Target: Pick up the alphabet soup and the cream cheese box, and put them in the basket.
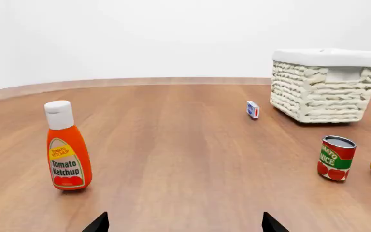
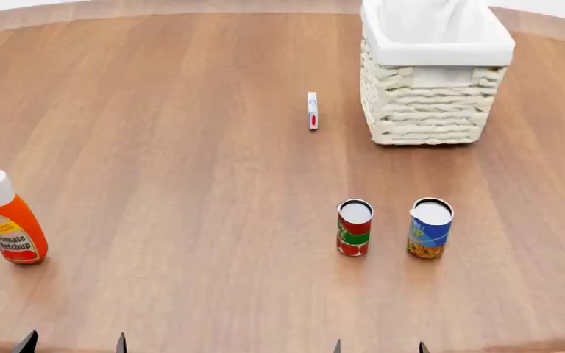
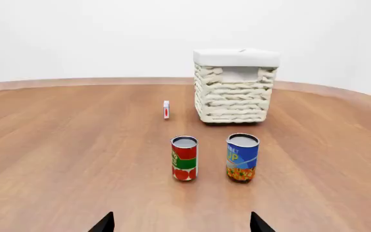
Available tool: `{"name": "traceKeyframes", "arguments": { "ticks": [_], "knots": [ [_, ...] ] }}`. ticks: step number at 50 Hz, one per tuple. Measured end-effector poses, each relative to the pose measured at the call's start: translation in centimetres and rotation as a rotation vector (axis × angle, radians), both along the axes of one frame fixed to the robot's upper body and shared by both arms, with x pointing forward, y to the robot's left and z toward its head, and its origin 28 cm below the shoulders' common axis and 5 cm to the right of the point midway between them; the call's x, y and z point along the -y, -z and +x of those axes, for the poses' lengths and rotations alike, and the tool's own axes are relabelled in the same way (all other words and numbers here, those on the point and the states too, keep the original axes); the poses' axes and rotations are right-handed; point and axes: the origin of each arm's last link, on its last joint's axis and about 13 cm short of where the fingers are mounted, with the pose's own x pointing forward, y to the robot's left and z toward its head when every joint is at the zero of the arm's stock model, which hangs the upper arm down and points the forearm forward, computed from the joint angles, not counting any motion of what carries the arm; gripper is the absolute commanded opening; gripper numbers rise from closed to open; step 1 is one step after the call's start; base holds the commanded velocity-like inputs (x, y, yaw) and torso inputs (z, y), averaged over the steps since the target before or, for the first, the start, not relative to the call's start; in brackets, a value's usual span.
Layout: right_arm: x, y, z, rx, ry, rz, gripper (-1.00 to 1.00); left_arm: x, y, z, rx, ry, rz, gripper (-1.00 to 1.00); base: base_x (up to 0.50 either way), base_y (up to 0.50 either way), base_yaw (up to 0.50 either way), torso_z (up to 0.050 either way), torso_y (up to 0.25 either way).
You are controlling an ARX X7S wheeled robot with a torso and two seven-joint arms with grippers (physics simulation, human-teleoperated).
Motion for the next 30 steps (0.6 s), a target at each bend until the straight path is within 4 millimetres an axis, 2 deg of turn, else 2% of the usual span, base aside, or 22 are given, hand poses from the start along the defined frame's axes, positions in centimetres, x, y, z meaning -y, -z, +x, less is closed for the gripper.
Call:
{"name": "traceKeyframes", "arguments": {
  "ticks": [28, 30],
  "knots": [
    [-0.13, 0.18, 0.06, -0.015, 0.009, -0.009, 1.00, 0.00, 0.13, -0.08, 0.000, 0.005, 0.007, 1.00, 0.00, 0.00, 0.00, 0.000, 0.000],
    [-0.05, 0.19, 0.07, -0.015, 0.014, -0.012, 1.00, 0.07, 0.14, -0.08, -0.001, 0.006, 0.005, 1.00, 0.00, 0.39, 0.00, 0.000, 0.000]
  ]
}}
